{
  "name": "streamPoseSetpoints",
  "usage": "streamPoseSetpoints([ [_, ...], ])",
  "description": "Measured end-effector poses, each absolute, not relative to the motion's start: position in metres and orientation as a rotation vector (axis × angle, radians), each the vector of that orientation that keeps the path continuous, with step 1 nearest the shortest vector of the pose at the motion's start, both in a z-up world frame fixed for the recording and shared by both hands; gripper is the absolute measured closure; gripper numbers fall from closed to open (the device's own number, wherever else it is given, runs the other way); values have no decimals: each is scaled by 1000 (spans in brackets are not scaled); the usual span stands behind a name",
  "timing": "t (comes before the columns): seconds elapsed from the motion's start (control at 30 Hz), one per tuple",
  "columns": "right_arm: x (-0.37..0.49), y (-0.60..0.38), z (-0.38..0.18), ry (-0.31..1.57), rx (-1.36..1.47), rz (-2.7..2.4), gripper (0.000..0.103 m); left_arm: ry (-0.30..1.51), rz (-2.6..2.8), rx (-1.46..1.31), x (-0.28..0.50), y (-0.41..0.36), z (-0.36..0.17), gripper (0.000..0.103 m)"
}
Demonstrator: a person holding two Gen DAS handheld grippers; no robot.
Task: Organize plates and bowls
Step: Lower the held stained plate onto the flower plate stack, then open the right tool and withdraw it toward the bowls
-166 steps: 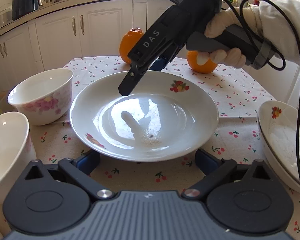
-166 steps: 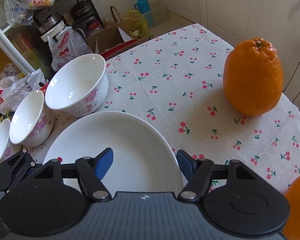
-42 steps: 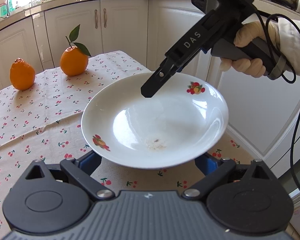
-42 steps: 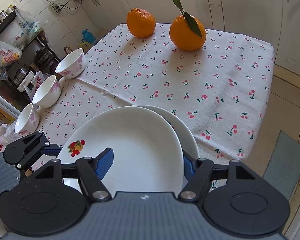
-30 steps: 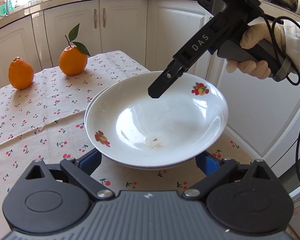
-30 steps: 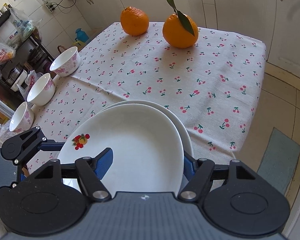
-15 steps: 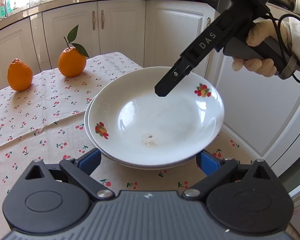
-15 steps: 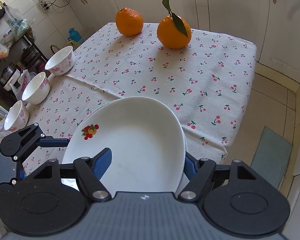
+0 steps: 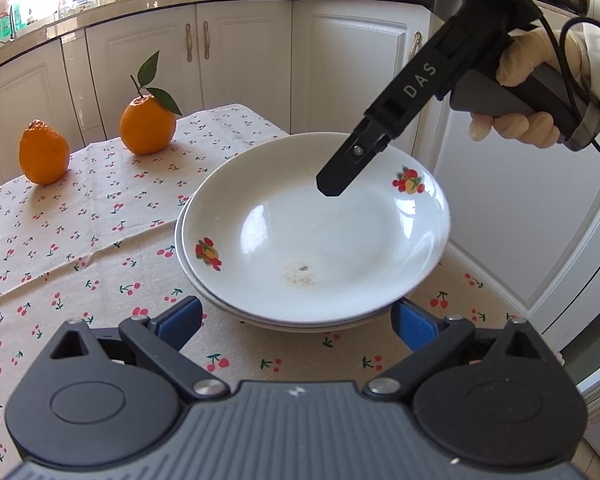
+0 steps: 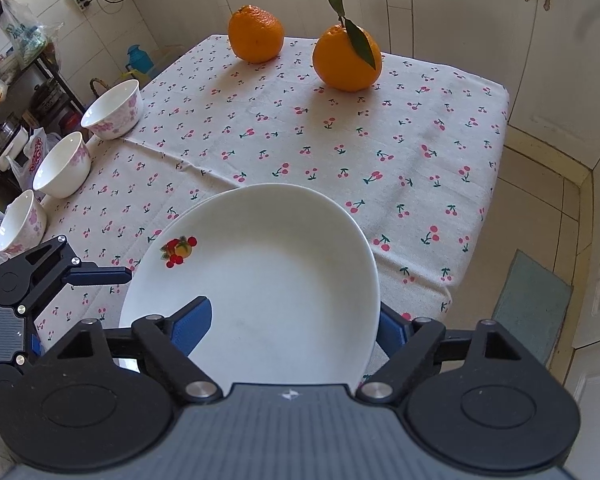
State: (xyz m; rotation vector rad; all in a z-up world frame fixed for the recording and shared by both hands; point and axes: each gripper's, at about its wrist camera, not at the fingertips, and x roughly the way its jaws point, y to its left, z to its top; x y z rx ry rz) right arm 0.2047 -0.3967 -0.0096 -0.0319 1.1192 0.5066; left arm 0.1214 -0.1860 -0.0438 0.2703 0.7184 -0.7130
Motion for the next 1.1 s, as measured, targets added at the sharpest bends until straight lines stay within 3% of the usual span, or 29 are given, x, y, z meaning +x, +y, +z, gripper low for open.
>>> streamPoseSetpoints([
  [0.3,196,-391,-12,1137,-97,472,8,702,-716,273,120,-185,-44,3],
  [0.4,188,-382,-6,1108,-130,466,0,682,-720,276,118,-181,-41,3],
  [1.1,105,-277,59,710,-270,241,0,498,-654,277,86,-98,9,2],
])
